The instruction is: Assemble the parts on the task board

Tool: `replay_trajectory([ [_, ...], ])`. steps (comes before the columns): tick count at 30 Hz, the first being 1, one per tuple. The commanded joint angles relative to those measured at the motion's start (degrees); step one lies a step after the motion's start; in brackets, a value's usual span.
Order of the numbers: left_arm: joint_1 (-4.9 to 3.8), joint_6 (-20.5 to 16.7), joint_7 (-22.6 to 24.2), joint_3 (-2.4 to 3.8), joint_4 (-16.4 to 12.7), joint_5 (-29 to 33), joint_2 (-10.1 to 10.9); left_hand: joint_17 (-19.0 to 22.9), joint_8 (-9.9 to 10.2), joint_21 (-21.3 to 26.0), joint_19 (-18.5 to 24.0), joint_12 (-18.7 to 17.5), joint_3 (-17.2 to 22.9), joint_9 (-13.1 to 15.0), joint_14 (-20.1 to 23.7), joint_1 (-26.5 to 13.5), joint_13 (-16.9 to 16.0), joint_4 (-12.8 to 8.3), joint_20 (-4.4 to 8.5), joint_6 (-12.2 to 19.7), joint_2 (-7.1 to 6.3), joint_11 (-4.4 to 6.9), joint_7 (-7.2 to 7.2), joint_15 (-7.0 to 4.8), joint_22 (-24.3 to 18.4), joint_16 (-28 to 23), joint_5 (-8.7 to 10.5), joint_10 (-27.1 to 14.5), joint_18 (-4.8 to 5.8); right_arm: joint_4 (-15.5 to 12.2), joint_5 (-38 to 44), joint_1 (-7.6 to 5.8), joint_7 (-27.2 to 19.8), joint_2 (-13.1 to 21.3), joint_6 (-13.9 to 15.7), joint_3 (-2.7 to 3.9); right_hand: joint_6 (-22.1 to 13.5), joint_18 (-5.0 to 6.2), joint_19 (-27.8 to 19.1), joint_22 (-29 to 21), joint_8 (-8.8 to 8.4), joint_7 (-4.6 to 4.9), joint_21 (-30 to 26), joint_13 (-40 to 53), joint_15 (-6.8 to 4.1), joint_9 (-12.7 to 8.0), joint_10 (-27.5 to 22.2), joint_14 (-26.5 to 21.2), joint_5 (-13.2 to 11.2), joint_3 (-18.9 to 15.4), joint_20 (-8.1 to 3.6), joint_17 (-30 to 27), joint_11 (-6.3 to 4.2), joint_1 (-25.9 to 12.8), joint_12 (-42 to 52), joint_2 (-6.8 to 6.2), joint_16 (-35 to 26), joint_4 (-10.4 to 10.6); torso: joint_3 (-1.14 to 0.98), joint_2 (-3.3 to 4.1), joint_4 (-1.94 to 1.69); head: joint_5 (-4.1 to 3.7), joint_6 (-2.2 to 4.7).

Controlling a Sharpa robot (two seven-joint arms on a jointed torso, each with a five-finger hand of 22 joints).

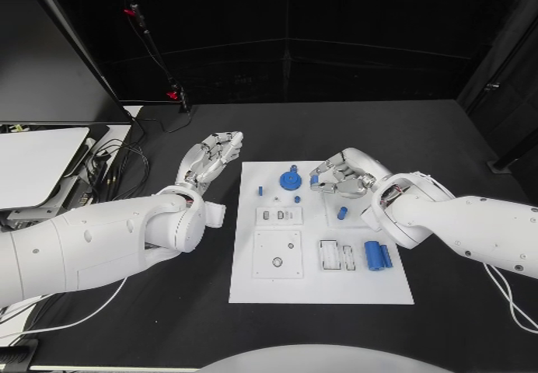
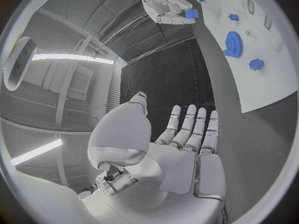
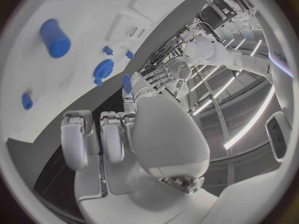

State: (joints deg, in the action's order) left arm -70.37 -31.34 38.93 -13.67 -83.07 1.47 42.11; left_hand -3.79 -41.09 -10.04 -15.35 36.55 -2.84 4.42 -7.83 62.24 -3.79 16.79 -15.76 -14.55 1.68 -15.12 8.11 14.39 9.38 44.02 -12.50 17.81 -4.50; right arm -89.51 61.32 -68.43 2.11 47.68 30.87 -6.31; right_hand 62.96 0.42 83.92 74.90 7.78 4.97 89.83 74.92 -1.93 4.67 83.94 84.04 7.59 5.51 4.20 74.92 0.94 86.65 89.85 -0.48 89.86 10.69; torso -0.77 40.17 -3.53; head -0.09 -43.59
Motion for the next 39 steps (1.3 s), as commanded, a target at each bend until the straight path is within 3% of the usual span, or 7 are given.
replay_trajectory([
  [1, -0.09, 0.20, 14.91, 0.05, -0.01, -0.37, -0.10, 0.08, -0.27, -0.38, -0.17, 0.30, -0.36, -0.05, -0.18, 0.06, 0.07, -0.03, -0.39, -0.48, 0.54, -0.15, 8.95, 0.38, 0.07, 0.20, -0.38, 0.22, -0.92, -0.84, 5.47, -0.08, 6.14, -1.45, -2.20, 0.04, 1.07, -0.42, 6.08, 15.10, 0.23, -0.23, 0.17, 15.08, 0.25, 0.07, 6.06, 5.96, 0.20, 0.05, 0.37, 15.08, 0.27, 0.36, 0.15, 0.36, 0.14, -0.26, 0.01, 0.04, 0.16, 0.53, -0.37],
  [3, -0.09, 0.24, 14.90, 0.05, 0.02, -0.37, -0.15, 0.08, -0.27, -0.38, -0.17, 0.31, -0.38, -0.06, -0.19, 0.07, 0.07, -0.04, -0.40, -0.48, 0.55, -0.15, 8.95, 0.38, 0.08, 0.21, -0.39, 0.23, -0.92, -1.19, 6.61, -0.05, 7.69, -2.50, -2.64, 0.03, 1.07, -0.42, 6.08, 15.10, 0.22, -0.23, 0.17, 15.08, 0.25, 0.07, 6.06, 5.96, 0.21, 0.05, 0.37, 15.08, 0.27, 0.36, 0.15, 0.36, 0.14, -0.26, 0.00, 0.06, 0.22, 0.69, -0.53],
  [6, -0.09, 0.30, 14.90, 0.05, -0.02, -0.37, -0.22, 0.08, -0.28, -0.39, -0.17, 0.31, -0.39, -0.07, -0.19, 0.07, 0.07, -0.04, -0.40, -0.49, 0.55, -0.15, 8.95, 0.38, 0.08, 0.21, -0.39, 0.23, -0.93, -1.80, 8.49, 0.08, 10.82, -3.85, -2.89, 0.00, 1.05, -0.42, 6.08, 15.10, 0.17, -0.18, 0.17, 15.08, 0.27, 0.05, 6.06, 5.96, 0.20, 0.01, 0.39, 15.08, 0.29, 0.33, 0.15, 0.32, 0.14, -0.27, -0.05, 0.11, -0.05, 0.52, -0.75],
  [17, -0.09, 0.26, 14.83, 0.05, -0.14, -0.37, -0.14, 0.08, -0.28, -0.41, -0.18, 0.33, -0.42, -0.08, -0.21, 0.11, 0.07, -0.04, -0.41, -0.50, 0.60, -0.15, 8.95, 0.39, 0.09, 0.22, -0.41, 0.24, -0.93, -2.10, 12.78, 1.23, 17.59, -7.01, -2.65, -0.04, 0.97, -0.42, 6.08, 15.10, -0.13, 0.02, 0.17, 15.08, 0.36, -0.07, 6.06, 5.96, 0.20, -0.16, 0.47, 15.08, 0.44, 0.00, 0.15, 0.26, 0.14, -0.22, -0.04, 0.01, 0.10, 0.70, -1.55],
  [27, -0.09, 0.25, 14.77, 0.05, -0.26, -0.37, -0.03, 0.07, -0.29, -0.45, -0.22, 0.34, -0.43, -0.10, -0.22, 0.14, 0.07, -0.05, -0.43, -0.50, 0.66, -0.15, 8.95, 0.40, 0.11, 0.23, -0.43, 0.24, -0.94, -1.54, 15.48, 3.02, 19.63, -8.29, -3.22, -0.05, 0.95, -0.42, 6.08, 15.10, -0.30, 0.09, 0.17, 15.08, 0.43, -0.13, 6.06, 5.96, 0.27, -0.18, 0.53, 15.08, 0.51, -0.24, 0.15, 0.38, 0.14, -0.16, 0.04, -0.05, 0.10, 0.51, -1.81],
  [31, -0.09, 0.26, 14.74, 0.05, -0.24, -0.37, -0.03, 0.07, -0.29, -0.45, -0.22, 0.34, -0.43, -0.10, -0.22, 0.14, 0.07, -0.05, -0.43, -0.50, 0.66, -0.15, 8.95, 0.40, 0.11, 0.23, -0.43, 0.24, -0.94, -1.50, 15.11, 3.33, 19.68, -8.20, -3.41, -0.05, 0.87, -0.42, 6.08, 15.10, -0.45, 0.14, 0.17, 15.08, 0.47, -0.19, 6.06, 5.96, 0.30, -0.24, 0.58, 15.08, 0.55, -0.41, 0.15, 0.36, 0.14, -0.14, 0.04, -0.09, 0.13, 0.42, -2.25],
  [39, -0.09, 0.29, 14.70, 0.05, -0.24, -0.37, -0.05, 0.07, -0.29, -0.45, -0.22, 0.34, -0.43, -0.10, -0.22, 0.14, 0.07, -0.05, -0.43, -0.50, 0.66, -0.15, 8.95, 0.40, 0.11, 0.23, -0.43, 0.24, -0.94, -1.37, 14.85, 3.62, 20.03, -8.33, -4.09, -0.05, 0.76, -0.42, 6.08, 15.10, -0.64, 0.22, 0.17, 15.08, 0.52, -0.26, 6.06, 5.96, 0.39, -0.27, 0.62, 15.08, 0.62, -0.55, 0.15, 0.35, 0.14, -0.15, 0.00, -0.07, 0.07, 0.22, -2.31],
])
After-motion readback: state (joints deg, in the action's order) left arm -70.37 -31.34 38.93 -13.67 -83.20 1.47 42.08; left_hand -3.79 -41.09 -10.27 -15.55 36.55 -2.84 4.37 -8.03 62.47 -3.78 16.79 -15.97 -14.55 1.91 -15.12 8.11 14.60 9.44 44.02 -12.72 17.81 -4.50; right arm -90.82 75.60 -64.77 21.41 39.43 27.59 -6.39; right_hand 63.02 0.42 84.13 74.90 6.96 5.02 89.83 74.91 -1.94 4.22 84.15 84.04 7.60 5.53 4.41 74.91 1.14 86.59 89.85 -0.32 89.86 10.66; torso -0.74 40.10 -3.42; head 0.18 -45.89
